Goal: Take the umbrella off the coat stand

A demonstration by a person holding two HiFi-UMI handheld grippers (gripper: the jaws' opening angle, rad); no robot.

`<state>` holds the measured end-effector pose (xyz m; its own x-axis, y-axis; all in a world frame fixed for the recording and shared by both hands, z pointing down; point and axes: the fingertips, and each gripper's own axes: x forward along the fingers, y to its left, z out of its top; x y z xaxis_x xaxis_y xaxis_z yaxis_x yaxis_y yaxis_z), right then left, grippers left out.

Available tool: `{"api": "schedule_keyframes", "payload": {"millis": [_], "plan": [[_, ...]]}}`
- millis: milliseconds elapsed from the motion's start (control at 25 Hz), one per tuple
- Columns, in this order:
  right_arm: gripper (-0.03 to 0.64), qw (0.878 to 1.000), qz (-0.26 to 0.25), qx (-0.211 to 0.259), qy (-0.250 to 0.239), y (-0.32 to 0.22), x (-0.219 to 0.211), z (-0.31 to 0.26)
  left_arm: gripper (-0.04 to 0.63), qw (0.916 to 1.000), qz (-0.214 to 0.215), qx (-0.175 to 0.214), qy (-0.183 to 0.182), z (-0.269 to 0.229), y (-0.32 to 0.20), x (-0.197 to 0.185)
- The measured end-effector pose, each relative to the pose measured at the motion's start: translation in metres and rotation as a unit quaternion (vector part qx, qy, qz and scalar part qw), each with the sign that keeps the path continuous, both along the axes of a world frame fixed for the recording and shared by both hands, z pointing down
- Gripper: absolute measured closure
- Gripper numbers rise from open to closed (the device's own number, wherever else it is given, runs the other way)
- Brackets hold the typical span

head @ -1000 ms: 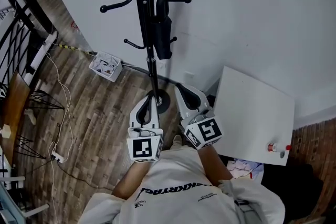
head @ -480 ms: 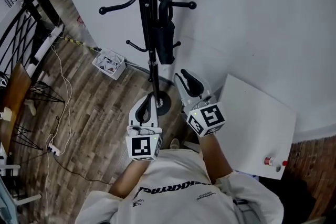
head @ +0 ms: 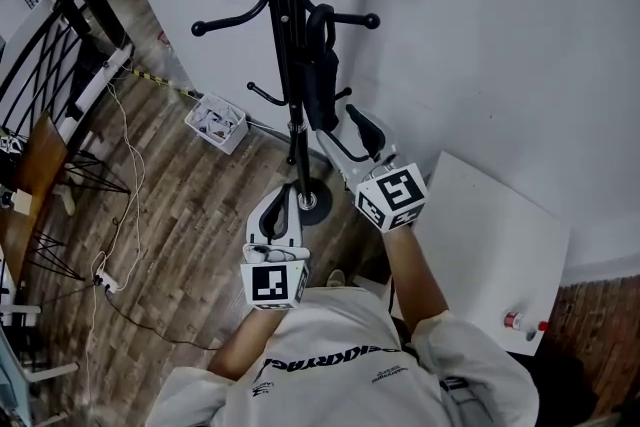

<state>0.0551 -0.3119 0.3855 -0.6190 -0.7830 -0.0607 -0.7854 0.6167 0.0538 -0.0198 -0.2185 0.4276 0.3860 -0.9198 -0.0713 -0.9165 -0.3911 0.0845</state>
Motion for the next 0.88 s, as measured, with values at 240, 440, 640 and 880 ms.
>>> {"api": "schedule_keyframes", "payload": {"millis": [240, 440, 640, 880], "plan": [[0.316, 1.000, -0.019, 0.002, 0.016, -0.029, -0.005, 0.002, 0.598, 1.0000, 0.000, 0.002, -0.006, 0.004, 0.001, 0.001], [0.270, 0.999, -0.034, -0.013, 0.018, -0.047, -0.007, 0.008, 0.598, 1.0000, -0.003, 0.000, -0.008, 0.002, 0.003, -0.001], [0.233, 0.998, -0.051, -0.038, 0.029, -0.066, -0.014, 0.019, 0.598, 1.0000, -0.007, -0.002, -0.006, 0.001, 0.006, -0.004], [0.227, 0.996, -0.058, -0.049, 0.038, -0.090, -0.024, 0.026, 0.598, 0.9999, -0.006, 0.001, -0.011, 0.003, 0.007, -0.005]]}}
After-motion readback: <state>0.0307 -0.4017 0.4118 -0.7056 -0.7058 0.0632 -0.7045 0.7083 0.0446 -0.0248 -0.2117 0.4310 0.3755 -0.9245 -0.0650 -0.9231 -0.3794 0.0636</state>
